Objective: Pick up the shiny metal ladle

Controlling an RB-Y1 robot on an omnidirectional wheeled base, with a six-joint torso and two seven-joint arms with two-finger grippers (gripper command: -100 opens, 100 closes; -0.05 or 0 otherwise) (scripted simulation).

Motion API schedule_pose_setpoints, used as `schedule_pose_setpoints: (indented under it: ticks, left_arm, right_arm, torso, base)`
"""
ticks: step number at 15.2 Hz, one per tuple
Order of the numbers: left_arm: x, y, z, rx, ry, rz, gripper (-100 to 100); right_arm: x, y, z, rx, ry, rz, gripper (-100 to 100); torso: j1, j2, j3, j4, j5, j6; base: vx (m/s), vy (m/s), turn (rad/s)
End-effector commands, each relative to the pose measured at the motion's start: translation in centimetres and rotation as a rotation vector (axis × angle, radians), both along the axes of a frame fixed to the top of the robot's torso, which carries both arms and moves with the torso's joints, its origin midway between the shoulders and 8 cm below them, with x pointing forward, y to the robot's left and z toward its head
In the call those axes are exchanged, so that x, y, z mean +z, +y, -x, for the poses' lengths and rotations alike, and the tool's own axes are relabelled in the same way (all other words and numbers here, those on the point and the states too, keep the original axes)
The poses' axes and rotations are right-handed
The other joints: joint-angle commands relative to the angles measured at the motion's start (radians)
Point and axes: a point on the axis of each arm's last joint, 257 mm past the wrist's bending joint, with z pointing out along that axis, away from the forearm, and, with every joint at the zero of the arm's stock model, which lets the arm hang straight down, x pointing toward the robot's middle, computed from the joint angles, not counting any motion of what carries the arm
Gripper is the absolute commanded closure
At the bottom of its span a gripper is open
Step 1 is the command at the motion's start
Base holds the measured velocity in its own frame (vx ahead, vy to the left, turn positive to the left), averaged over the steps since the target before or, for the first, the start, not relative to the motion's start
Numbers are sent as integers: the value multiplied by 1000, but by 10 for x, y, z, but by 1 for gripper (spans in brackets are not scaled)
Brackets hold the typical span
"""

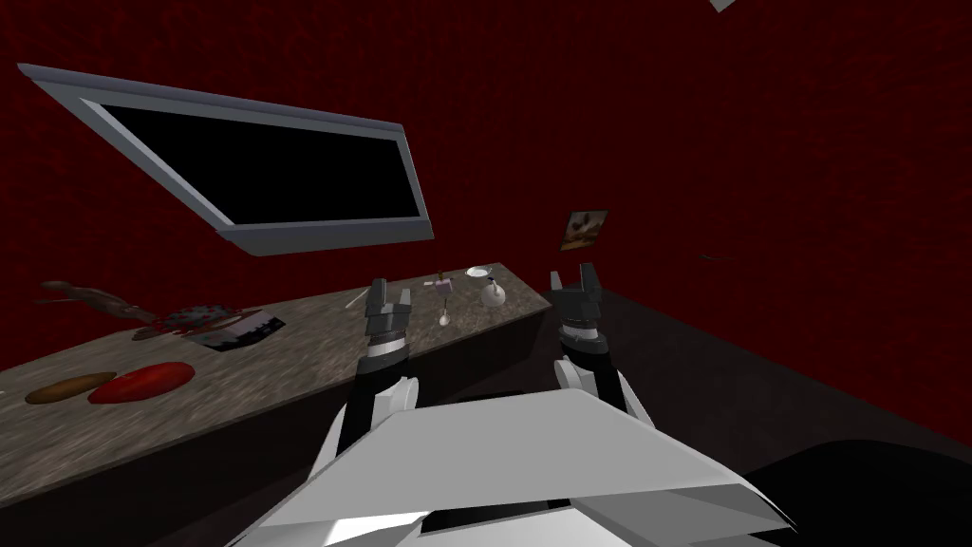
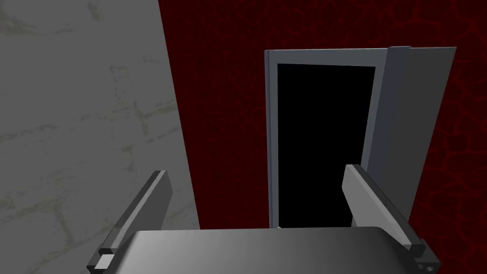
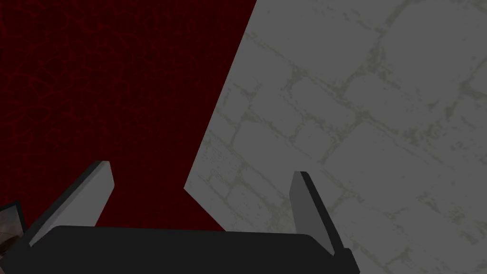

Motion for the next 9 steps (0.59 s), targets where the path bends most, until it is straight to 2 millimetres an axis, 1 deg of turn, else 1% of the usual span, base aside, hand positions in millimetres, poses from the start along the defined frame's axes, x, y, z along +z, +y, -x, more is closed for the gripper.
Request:
schedule_pose_setpoints:
  ticks: [1, 2, 4, 5, 6, 7, 9]
  left_arm:
    - [-6, -3, -5, -10, 26, -42, -100]
    - [-6, -3, -5, -10, 26, -42, -100]
    - [-18, -4, -14, -8, 78, -101, -100]
    - [-18, -5, -14, -12, 80, -109, -100]
    - [-27, -4, -21, -7, 114, -145, -100]
    - [-27, -4, -21, -7, 114, -145, -100]
    - [-45, 3, -35, 18, 187, -216, -100]
  right_arm:
    - [0, 0, 0, 0, 0, 0, 0]
    - [0, 0, 0, 0, 0, 0, 0]
    - [0, 0, 0, 0, 0, 0, 0]
    - [0, 0, 0, 0, 0, 0, 0]
    - [0, 0, 0, 0, 0, 0, 0]
    - [0, 0, 0, 0, 0, 0, 0]
    - [0, 0, 0, 0, 0, 0, 0]
  torso:
    - [0, 0, 0, 0, 0, 0]
    - [0, 0, 0, 0, 0, 0]
    - [0, 0, 0, 0, 0, 0]
    - [0, 0, 0, 0, 0, 0]
    - [0, 0, 0, 0, 0, 0]
    - [0, 0, 0, 0, 0, 0]
    - [0, 0, 0, 0, 0, 0]
  base:
    - [0, -2, -33]
    - [1, -2, -41]
    - [1, -3, -71]
    - [1, -2, -66]
    - [1, -3, -76]
    - [1, -2, -55]
    - [3, -6, -108]
